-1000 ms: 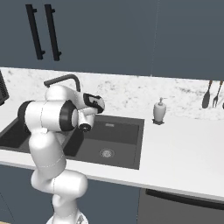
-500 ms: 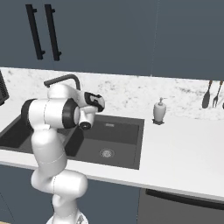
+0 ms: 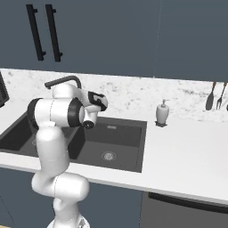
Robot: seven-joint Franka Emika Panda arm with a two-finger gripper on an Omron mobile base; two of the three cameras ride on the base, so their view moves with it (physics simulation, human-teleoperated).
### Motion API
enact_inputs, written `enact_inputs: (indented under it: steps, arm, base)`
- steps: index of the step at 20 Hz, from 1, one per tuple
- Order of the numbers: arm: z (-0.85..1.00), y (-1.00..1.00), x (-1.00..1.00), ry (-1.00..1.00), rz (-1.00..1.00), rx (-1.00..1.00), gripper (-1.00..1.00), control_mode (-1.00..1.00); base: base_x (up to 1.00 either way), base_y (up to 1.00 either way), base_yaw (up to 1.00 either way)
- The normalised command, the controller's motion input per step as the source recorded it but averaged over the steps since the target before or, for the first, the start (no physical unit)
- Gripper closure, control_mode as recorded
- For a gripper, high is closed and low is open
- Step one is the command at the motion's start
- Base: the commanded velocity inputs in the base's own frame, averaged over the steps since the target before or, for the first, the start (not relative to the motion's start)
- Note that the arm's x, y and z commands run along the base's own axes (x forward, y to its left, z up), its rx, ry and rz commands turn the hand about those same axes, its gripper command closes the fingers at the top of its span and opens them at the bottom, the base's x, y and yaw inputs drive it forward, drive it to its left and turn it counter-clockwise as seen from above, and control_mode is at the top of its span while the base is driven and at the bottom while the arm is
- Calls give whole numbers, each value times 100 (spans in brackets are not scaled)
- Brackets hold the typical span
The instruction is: Put the colander in the sink, put the pear in the colander, and turn on the sink faucet and pour water over the colander.
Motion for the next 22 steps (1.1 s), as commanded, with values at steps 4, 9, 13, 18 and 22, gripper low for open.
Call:
enact_inputs:
  steps: [4,9,13,18,22]
  arm:
    - [-1,0,33,0,-3,0,-100,-100]
    - [-11,0,37,0,-5,0,-100,-100]
    - [-36,0,18,0,-6,0,-100,-100]
    - [-37,1,5,0,-5,0,-100,-100]
    - [-19,4,9,0,-4,0,-100,-100]
  base:
    - [0,0,0]
    - [0,0,0]
    - [0,0,0]
    - [0,0,0]
    - [0,0,0]
